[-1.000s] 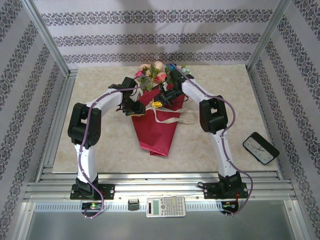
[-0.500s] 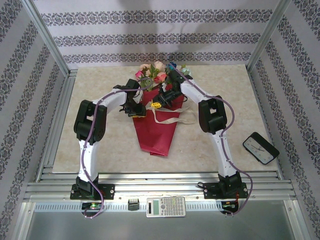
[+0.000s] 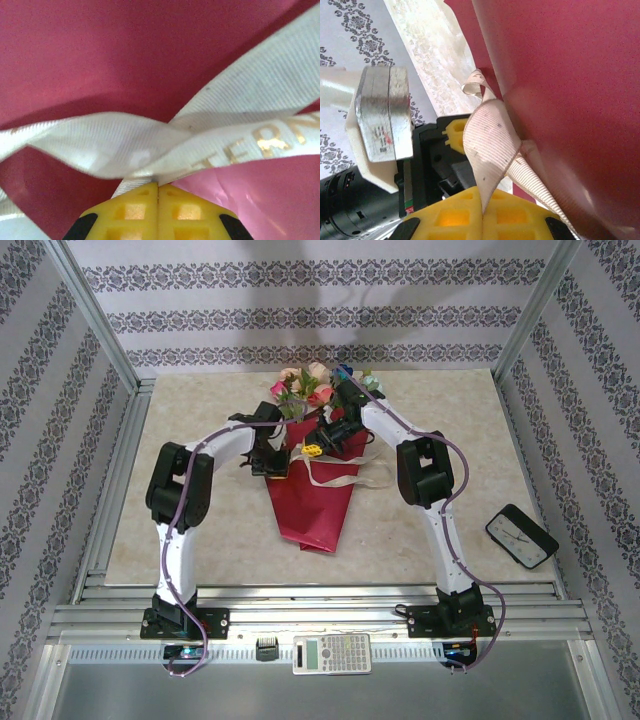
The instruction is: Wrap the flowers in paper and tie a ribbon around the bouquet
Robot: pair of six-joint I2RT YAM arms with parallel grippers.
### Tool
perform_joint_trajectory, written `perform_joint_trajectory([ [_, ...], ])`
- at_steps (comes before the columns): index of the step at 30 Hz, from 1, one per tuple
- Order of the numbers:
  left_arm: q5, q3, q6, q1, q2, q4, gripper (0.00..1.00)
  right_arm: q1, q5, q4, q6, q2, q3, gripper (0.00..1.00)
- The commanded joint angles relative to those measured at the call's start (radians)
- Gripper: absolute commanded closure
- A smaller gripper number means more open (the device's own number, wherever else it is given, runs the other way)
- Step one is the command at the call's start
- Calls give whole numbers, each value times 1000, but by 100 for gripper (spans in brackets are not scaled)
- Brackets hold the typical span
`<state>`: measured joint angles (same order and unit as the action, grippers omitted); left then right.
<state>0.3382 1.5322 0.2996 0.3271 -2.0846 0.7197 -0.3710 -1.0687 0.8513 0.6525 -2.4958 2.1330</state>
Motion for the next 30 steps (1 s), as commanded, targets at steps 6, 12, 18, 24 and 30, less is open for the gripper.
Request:
perform_joint_trajectory([
  [6, 66, -113, 72, 7, 160, -37, 100, -5, 23, 16, -9, 29, -6, 100],
  [12, 53, -132, 64, -7, 211, -39, 88, -13, 26, 31, -31, 28, -22, 100],
  [18, 62, -87, 22, -23, 164, -8, 61, -16, 23, 33, -34, 23, -22, 100],
  [24, 39, -33, -51, -23, 105, 13, 50, -16, 24, 33, -36, 25, -28, 100],
  [30, 47, 5, -97, -22, 30, 11, 45, -17, 23, 30, -34, 24, -31, 100],
])
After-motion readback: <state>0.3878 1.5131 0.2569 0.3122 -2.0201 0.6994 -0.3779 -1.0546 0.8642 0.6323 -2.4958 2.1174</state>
